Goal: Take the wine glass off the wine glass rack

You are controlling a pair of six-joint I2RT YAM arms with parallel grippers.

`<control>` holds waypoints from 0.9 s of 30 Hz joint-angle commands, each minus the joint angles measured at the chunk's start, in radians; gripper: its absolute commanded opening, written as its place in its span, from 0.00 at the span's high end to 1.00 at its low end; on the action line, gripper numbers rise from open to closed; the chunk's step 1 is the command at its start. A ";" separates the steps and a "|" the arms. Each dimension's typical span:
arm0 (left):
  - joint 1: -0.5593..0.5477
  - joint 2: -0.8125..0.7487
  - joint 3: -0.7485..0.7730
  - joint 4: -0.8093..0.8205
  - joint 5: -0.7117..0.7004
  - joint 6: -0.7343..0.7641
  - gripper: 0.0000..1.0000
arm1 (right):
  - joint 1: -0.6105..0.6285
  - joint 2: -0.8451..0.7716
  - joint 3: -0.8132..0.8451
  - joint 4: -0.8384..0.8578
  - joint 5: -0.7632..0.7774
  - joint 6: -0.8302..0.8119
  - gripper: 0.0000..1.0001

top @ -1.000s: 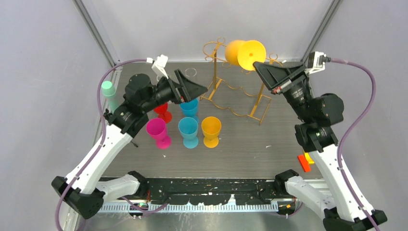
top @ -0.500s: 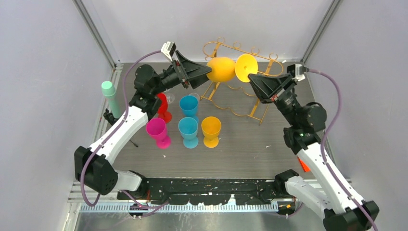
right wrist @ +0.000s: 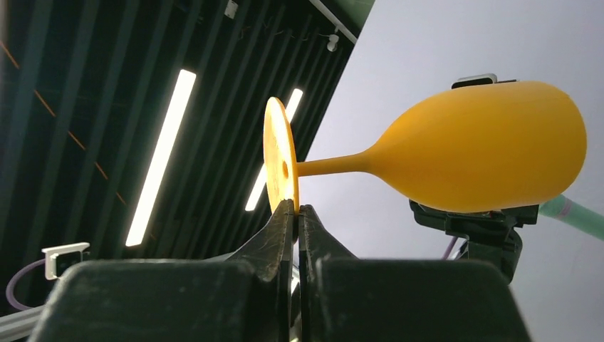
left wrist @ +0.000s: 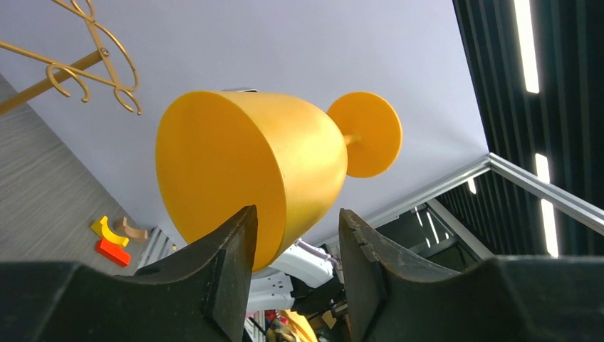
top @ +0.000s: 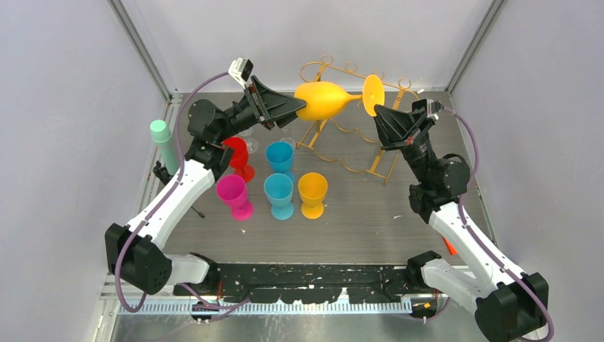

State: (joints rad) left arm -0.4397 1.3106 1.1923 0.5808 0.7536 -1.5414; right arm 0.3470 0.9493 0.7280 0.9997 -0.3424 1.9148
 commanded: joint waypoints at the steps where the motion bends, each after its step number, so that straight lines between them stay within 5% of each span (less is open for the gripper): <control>1: -0.013 -0.063 0.026 0.103 0.067 -0.017 0.55 | 0.004 0.053 -0.059 0.032 0.032 0.064 1.00; 18: -0.013 -0.103 0.035 0.043 0.121 0.052 0.62 | 0.004 0.151 -0.129 0.091 0.060 0.189 1.00; 27: -0.013 -0.113 0.036 -0.017 0.135 0.096 0.88 | 0.004 0.167 -0.140 0.093 0.064 0.198 1.00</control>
State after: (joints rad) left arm -0.4400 1.2491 1.1923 0.5476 0.8497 -1.4731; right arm 0.3515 1.0958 0.6041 1.1358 -0.2787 2.0663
